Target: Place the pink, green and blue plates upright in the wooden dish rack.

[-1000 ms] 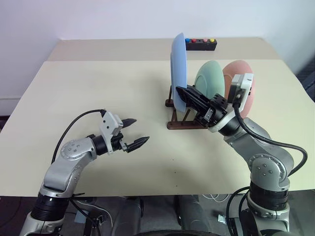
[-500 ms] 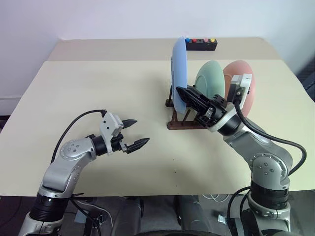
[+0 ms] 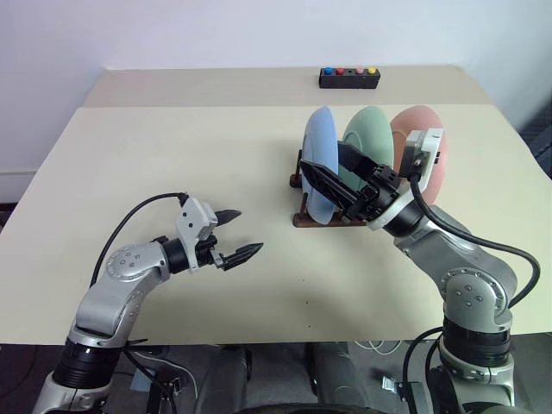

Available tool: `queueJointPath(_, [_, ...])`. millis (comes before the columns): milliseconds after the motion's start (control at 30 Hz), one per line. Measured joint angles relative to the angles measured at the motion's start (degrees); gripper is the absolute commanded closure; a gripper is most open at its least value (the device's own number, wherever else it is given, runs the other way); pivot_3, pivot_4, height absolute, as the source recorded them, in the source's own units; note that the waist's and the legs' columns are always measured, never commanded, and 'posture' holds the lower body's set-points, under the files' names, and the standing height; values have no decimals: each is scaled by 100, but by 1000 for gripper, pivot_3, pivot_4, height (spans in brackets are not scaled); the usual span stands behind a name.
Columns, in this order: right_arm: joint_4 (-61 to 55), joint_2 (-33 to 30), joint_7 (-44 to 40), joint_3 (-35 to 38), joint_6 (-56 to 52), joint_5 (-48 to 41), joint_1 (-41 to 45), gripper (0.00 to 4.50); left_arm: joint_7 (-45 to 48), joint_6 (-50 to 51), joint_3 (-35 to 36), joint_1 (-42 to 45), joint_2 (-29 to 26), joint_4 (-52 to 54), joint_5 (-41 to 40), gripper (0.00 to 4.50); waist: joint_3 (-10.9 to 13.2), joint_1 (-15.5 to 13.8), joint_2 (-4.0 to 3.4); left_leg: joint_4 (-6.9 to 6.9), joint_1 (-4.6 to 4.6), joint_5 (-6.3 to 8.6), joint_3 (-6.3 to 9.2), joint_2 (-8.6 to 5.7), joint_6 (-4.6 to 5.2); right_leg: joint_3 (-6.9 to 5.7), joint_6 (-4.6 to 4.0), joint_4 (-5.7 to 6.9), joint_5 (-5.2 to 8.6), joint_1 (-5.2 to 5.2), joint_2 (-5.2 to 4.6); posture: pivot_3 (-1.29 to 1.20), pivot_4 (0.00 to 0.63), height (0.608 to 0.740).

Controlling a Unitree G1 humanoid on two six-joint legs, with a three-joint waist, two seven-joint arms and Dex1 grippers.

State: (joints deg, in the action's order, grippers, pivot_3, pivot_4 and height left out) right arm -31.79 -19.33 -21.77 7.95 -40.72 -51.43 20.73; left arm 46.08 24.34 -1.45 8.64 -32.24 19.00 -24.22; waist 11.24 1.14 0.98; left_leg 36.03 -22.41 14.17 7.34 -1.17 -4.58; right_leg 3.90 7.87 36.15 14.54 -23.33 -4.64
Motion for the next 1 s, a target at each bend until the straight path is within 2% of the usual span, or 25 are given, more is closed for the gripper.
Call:
queueJointPath(633, [343, -248, -129, -328, 312, 1023, 494, 54, -6, -7, -82, -2, 52, -8, 109, 0, 0, 0, 0, -1, -1, 0, 0, 0, 0, 0, 0, -2, 0, 0, 0, 0, 150, 740])
queueJointPath(1000, [264, -703, -365, -357, 398, 1307, 665, 54, -20, -8, -146, -64, 117, -8, 117, 0, 0, -5, 0, -1, -2, 0, -1, 0, 0, 0, 0, -3, 0, -1, -1, 0, 150, 740])
